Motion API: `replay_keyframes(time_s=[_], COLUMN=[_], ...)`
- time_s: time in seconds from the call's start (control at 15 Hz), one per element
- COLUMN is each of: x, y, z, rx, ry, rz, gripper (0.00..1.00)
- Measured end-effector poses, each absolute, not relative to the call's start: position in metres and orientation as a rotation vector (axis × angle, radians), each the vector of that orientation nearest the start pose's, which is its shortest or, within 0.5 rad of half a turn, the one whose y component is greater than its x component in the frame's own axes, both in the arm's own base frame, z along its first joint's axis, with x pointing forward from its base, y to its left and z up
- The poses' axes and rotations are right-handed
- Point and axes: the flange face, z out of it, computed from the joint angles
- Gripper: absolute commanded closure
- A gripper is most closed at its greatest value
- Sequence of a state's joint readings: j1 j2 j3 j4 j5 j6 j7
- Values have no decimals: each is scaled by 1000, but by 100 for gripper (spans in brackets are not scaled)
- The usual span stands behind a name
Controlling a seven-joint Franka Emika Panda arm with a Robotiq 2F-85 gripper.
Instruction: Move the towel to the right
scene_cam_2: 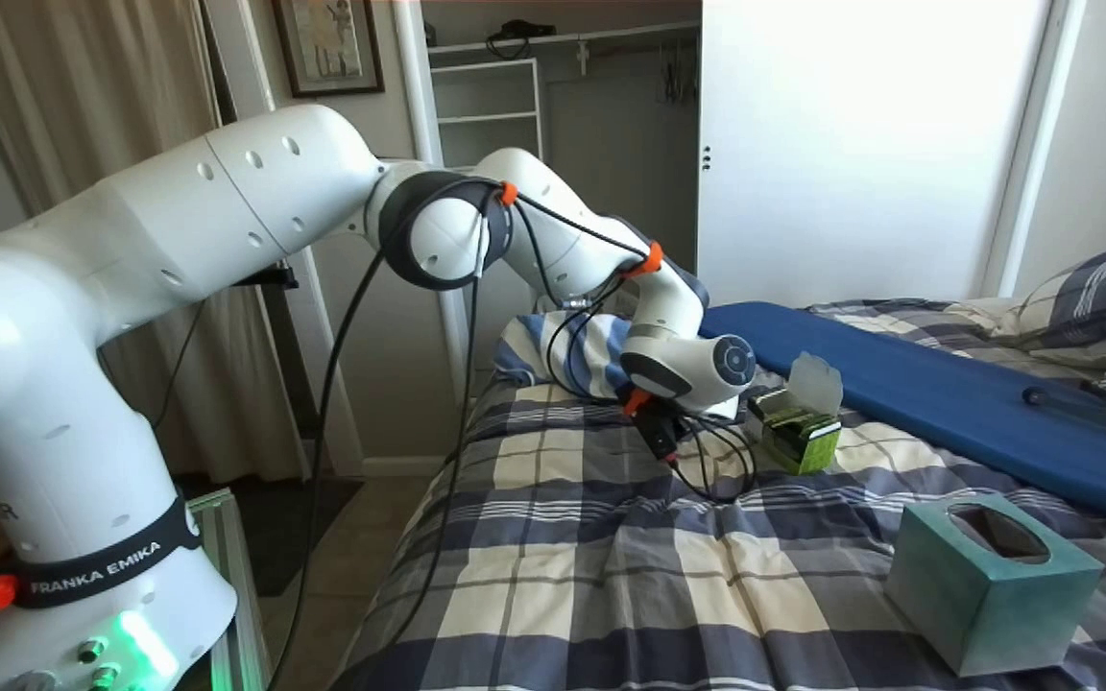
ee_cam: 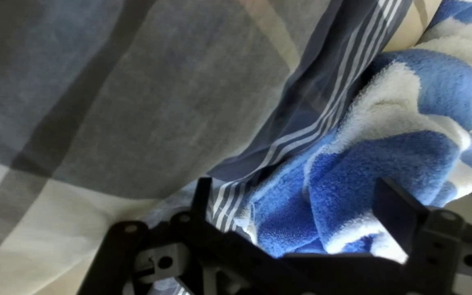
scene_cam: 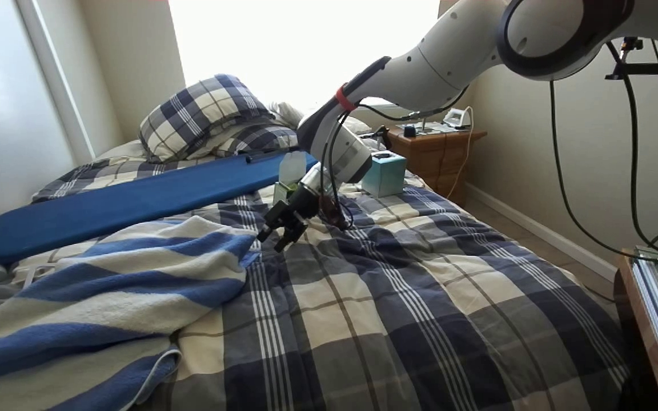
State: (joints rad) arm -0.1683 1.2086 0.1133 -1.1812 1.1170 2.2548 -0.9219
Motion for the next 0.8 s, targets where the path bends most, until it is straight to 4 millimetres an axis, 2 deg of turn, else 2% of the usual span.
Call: replay_keyframes(time_s=[0.53,0.6,0.67,0.8], x=[749,751,753,757], y=[-20,-18,-15,-11], z=[19,17,15,12], rx=[-2213,-2211,-2210,-2208], ry=[141,156,170,191], rz=[-396,-404,-411,-425], gripper=[1,25,26,39])
